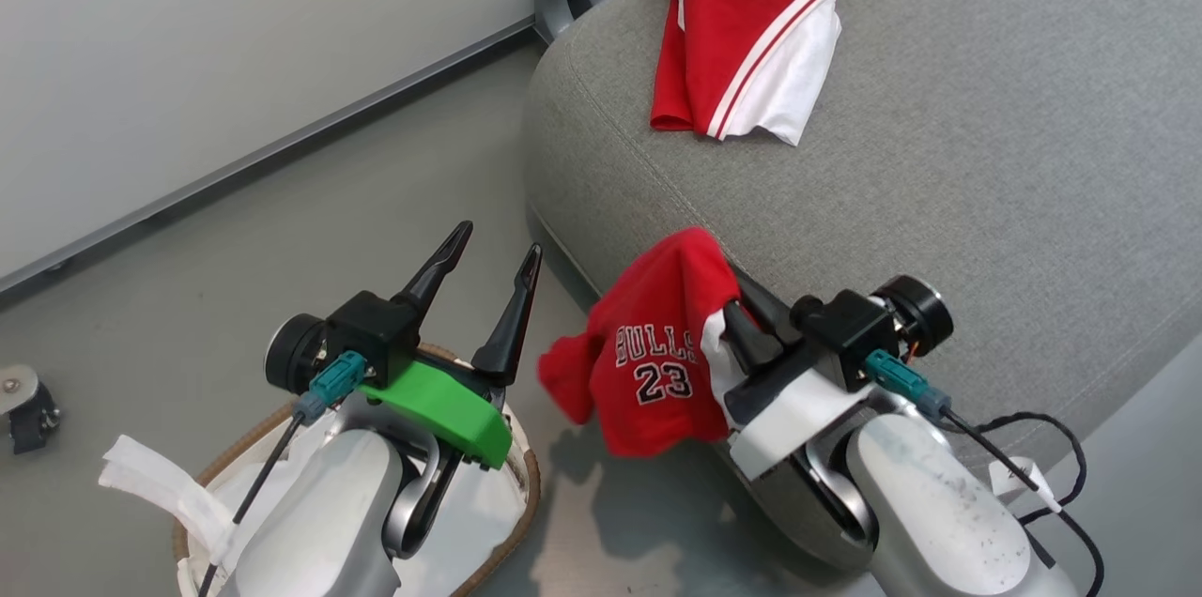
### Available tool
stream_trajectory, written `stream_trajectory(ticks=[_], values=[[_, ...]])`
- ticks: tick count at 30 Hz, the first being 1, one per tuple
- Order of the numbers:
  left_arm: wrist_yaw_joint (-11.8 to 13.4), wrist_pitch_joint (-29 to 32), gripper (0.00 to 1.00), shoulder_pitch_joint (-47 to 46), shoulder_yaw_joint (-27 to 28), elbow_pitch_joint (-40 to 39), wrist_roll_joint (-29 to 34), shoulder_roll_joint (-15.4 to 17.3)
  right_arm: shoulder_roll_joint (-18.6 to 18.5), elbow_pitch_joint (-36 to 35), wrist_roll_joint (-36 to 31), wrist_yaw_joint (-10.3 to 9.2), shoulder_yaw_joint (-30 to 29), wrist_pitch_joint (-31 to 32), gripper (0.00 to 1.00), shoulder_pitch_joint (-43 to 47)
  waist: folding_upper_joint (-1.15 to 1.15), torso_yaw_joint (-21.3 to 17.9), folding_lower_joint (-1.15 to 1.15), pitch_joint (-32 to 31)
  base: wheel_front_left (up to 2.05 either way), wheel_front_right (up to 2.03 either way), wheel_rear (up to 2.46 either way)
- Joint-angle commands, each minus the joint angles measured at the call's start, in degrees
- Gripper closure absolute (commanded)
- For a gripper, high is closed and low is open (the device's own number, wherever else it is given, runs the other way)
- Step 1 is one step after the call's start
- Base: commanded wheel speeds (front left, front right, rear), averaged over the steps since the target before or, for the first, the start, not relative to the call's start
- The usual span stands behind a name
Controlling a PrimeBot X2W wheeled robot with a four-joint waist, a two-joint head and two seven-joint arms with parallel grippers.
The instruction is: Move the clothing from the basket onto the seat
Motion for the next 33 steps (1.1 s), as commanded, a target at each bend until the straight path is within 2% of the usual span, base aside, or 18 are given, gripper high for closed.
stream_trajectory(ticks=[1, 6, 14, 22, 27, 33], values=[[-0.2, 0.0, 0.0, -0.9, -0.2, -0.4, -0.1, 0.4, 0.0, -1.3, -1.7, -0.08, -0.9, -0.1, 1.0, -1.2, -0.01, -0.7, 0.0, 1.4, 0.0, 0.0, 0.0], [-0.2, 0.0, 0.0, -1.9, -1.1, -1.6, 0.0, 1.4, -1.8, -3.1, -6.7, -0.08, -5.5, -0.1, 1.0, -7.3, -0.01, -0.9, 0.0, 3.9, 0.0, 0.0, 0.0], [-0.2, 0.0, 0.0, -2.6, -0.8, -3.2, 0.4, 4.4, -9.5, -2.3, -10.8, -0.08, -12.8, -0.1, 1.0, -24.7, -0.01, -0.9, 0.0, 9.7, 0.0, 0.0, 0.0], [-0.2, 0.0, 0.0, -5.3, -3.0, -5.8, 1.4, 6.4, -15.7, 1.7, -15.6, -0.09, -23.3, -0.1, 1.0, -36.6, -0.01, 3.2, 0.0, 15.5, 0.0, 0.0, 0.0], [-0.2, 0.0, 0.0, -7.4, -4.1, -6.4, 1.4, 7.2, -17.2, 6.0, -19.3, -0.08, -29.3, -0.1, 1.0, -39.7, -0.01, 5.7, 0.0, 18.7, 0.0, 0.0, 0.0], [-0.2, 0.0, 0.0, -10.6, -5.8, -7.2, 1.0, 8.1, -17.1, 12.7, -23.5, -0.08, -35.3, -0.1, 1.0, -40.7, -0.01, 8.7, 0.0, 23.6, 0.0, 0.0, 0.0]])
